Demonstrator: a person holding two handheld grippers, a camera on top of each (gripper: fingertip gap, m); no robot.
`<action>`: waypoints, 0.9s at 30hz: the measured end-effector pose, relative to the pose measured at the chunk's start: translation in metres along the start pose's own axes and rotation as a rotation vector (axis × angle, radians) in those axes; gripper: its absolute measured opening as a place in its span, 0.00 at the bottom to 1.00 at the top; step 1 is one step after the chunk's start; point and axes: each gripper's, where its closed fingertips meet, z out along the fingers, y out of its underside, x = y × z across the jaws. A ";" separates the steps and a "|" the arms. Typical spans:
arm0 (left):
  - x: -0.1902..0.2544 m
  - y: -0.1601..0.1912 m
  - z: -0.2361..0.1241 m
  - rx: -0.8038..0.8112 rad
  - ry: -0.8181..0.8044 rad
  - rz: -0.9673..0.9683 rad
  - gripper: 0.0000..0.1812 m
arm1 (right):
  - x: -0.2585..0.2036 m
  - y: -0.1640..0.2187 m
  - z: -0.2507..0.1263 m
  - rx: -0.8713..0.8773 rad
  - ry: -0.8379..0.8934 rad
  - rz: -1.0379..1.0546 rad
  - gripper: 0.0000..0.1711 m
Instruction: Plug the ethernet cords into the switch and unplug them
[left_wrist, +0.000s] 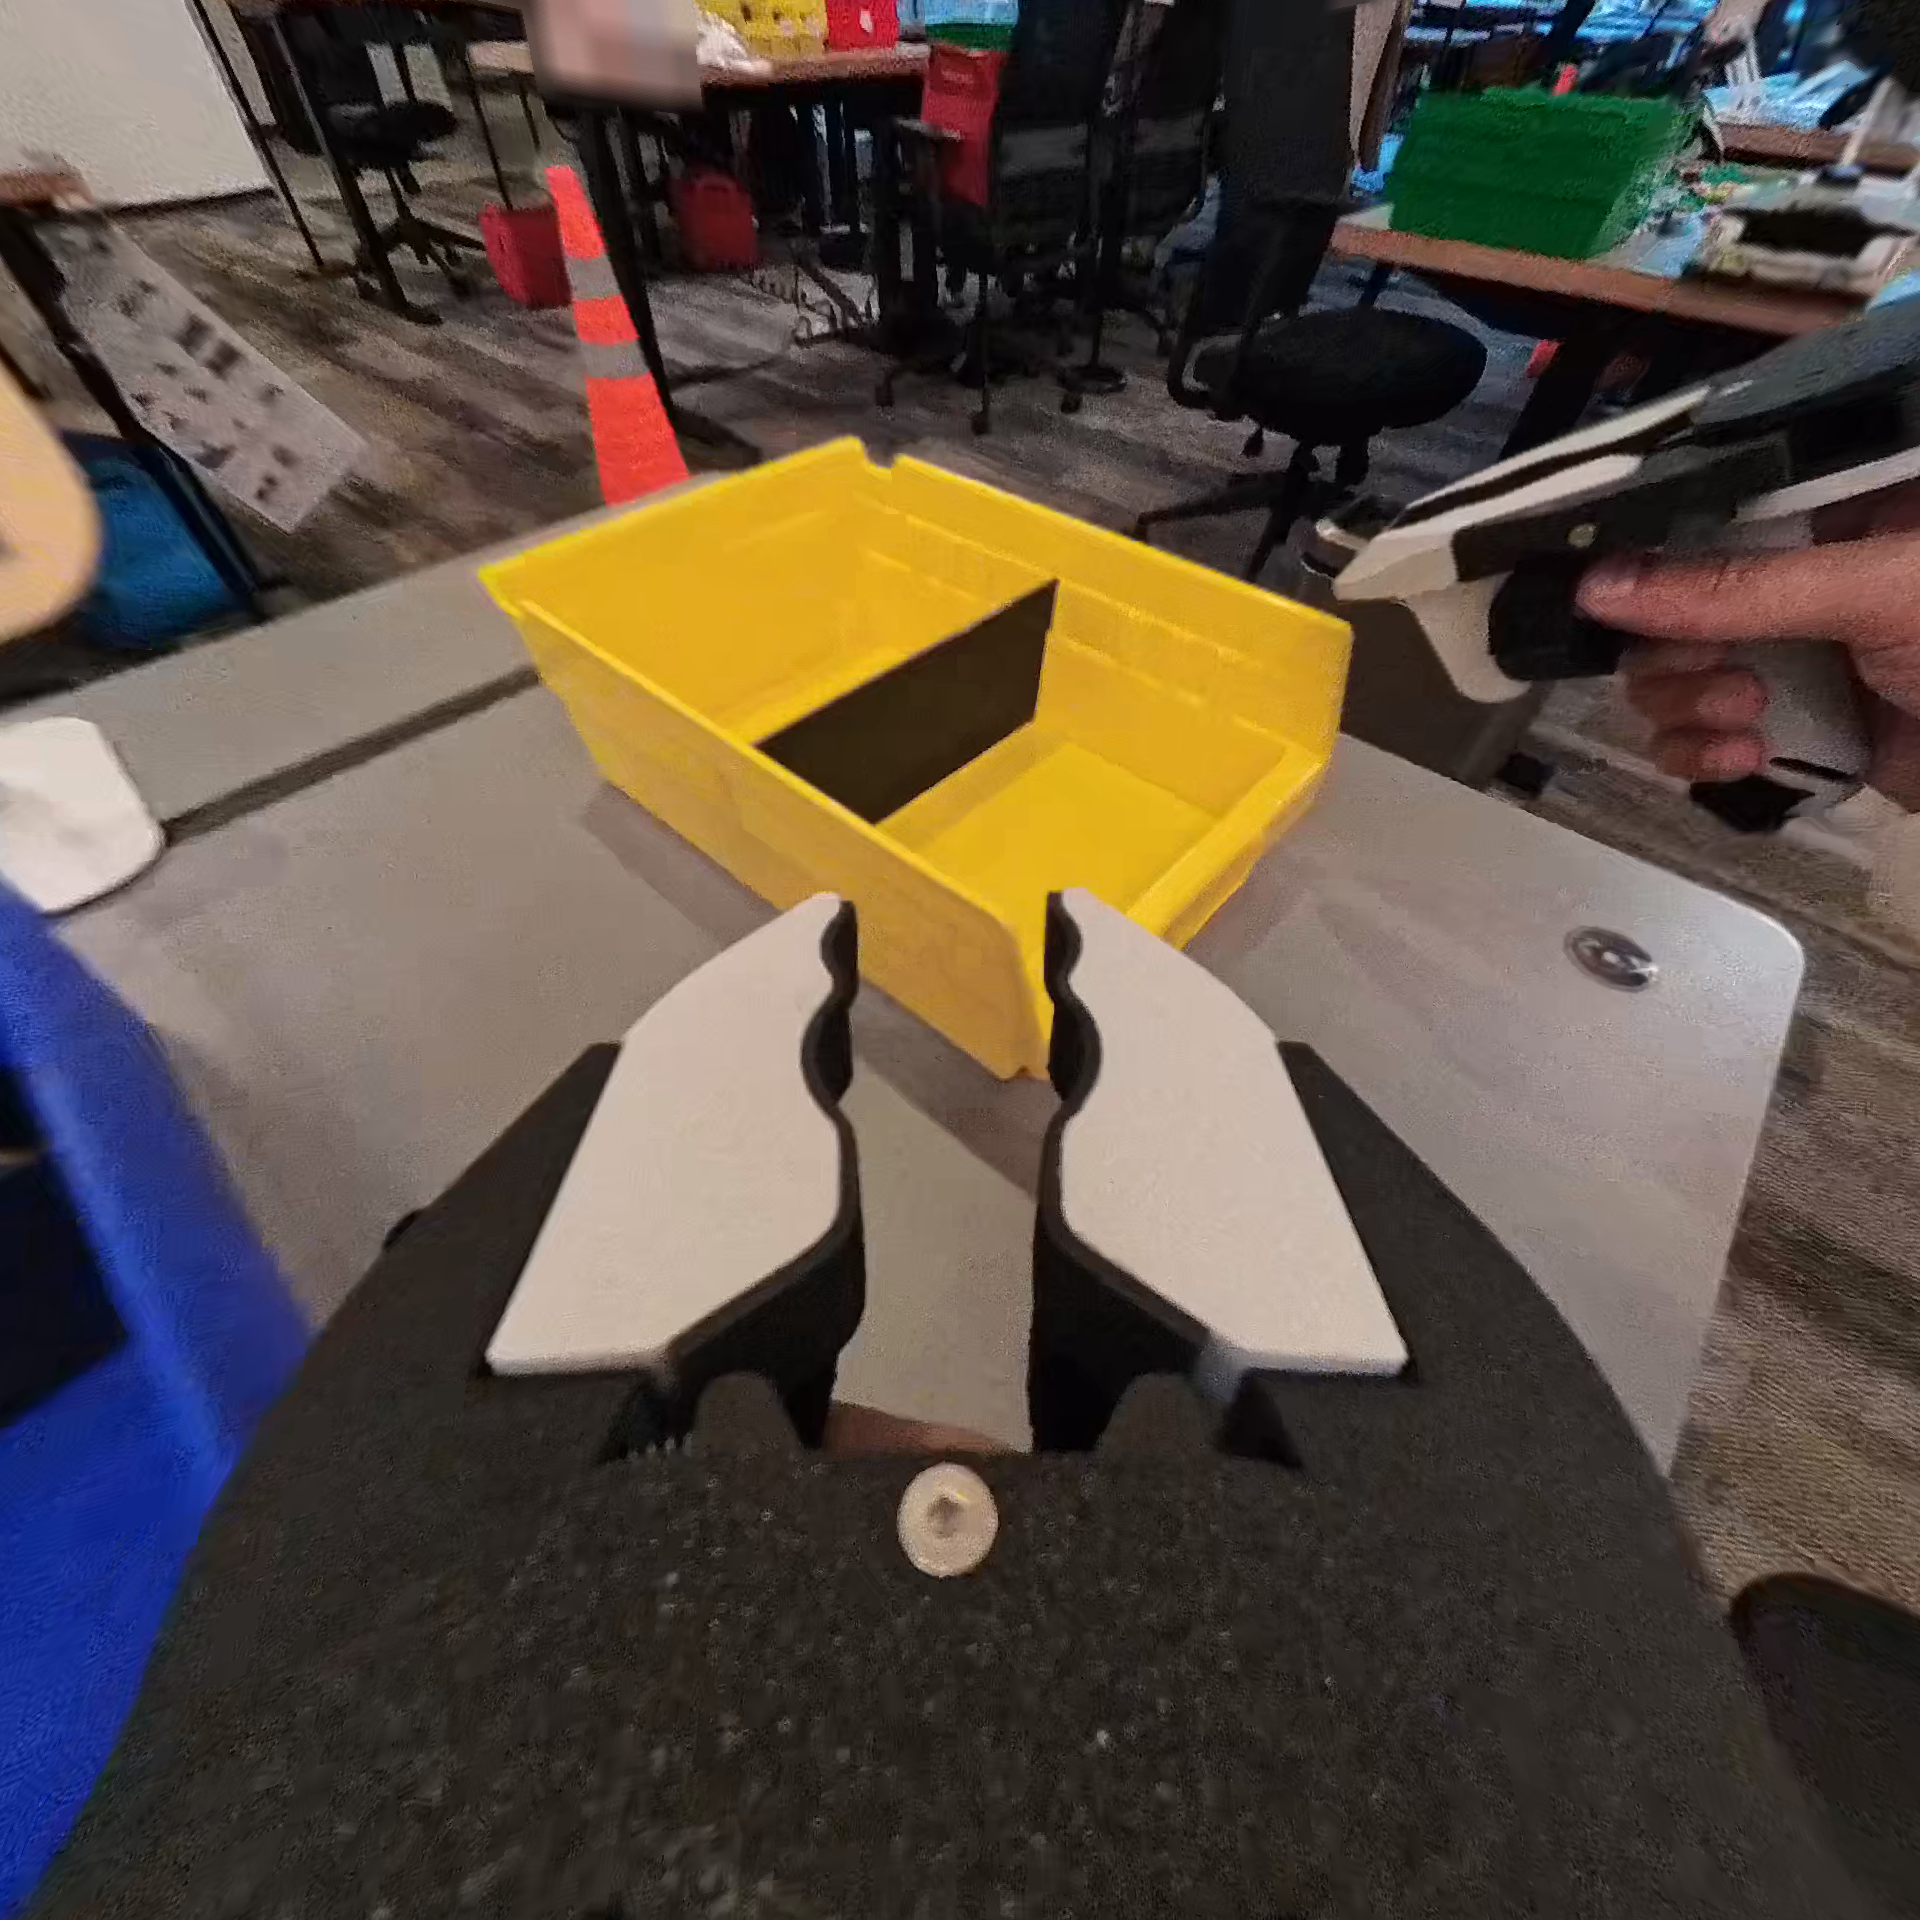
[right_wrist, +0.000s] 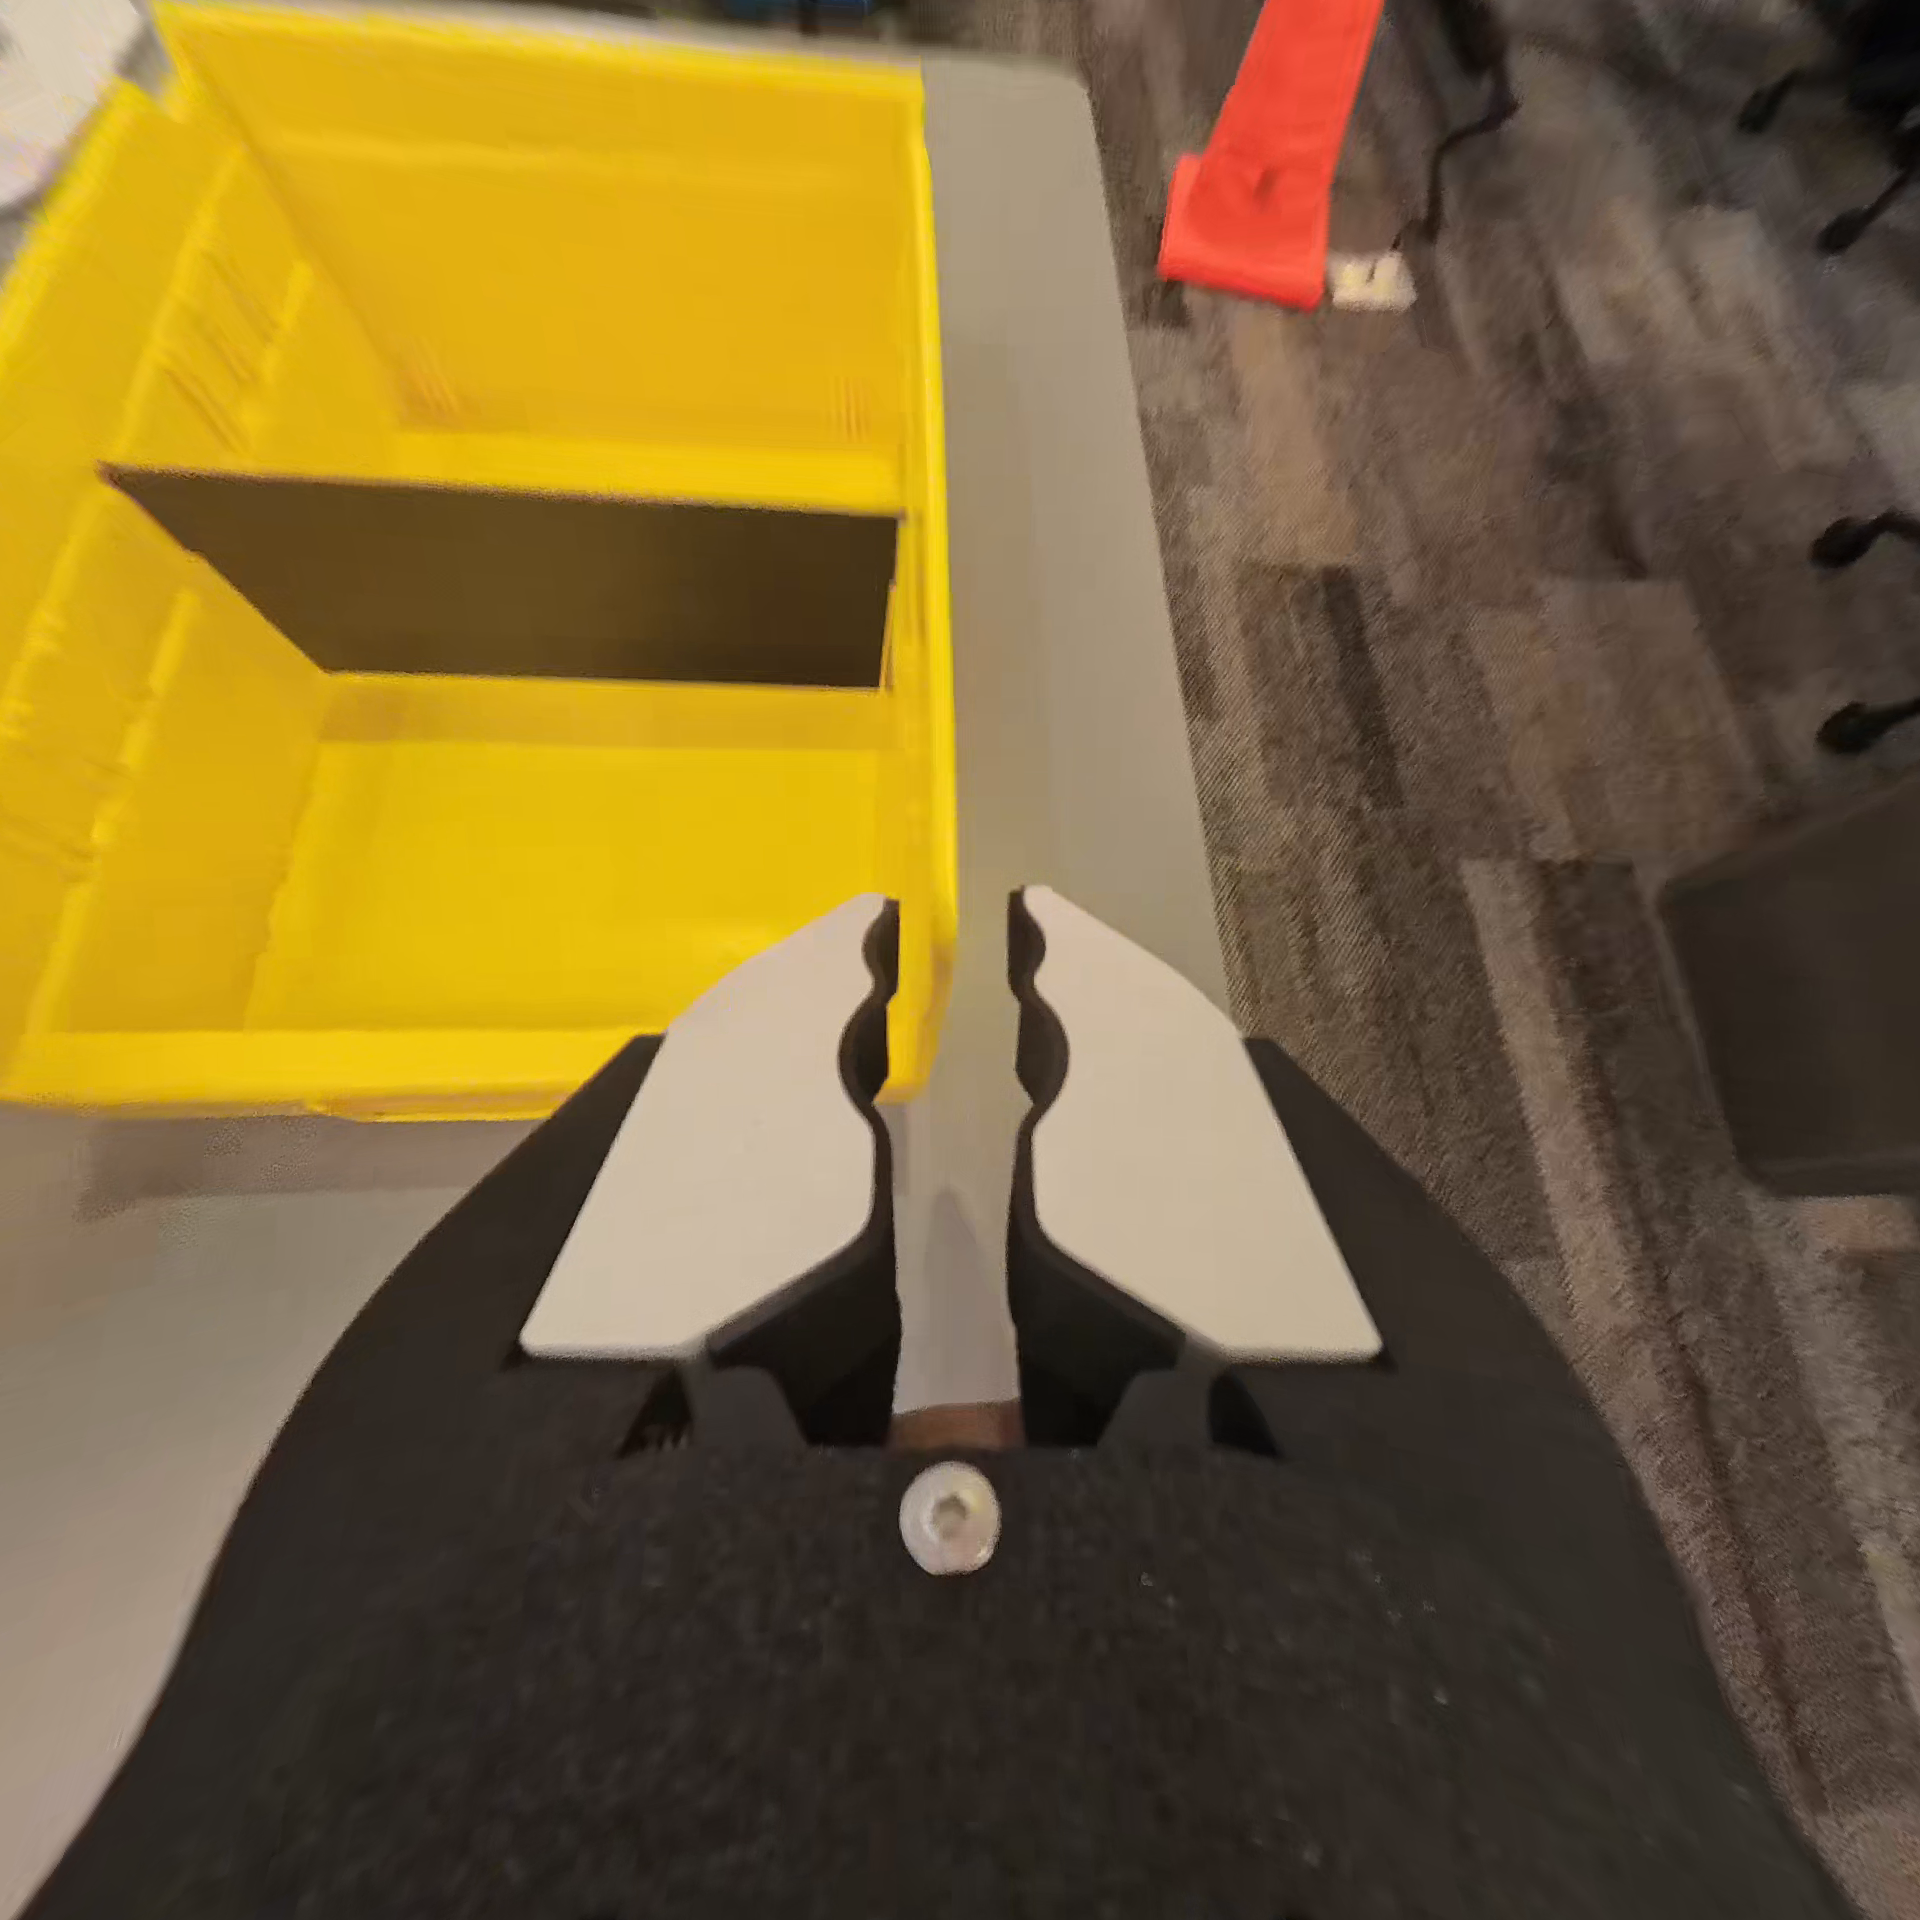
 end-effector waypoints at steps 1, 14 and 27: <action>-0.016 -0.009 -0.019 0.022 -0.025 0.018 0.19 | -0.006 -0.012 -0.010 0.034 0.003 -0.029 0.12; -0.253 0.095 -0.225 -0.057 -0.474 -0.196 0.23 | -0.328 -0.078 -0.080 0.385 -0.608 -0.461 0.28; -0.283 0.140 -0.183 -0.198 -0.560 -0.254 0.02 | -0.404 0.008 0.029 0.039 -0.307 -0.092 0.06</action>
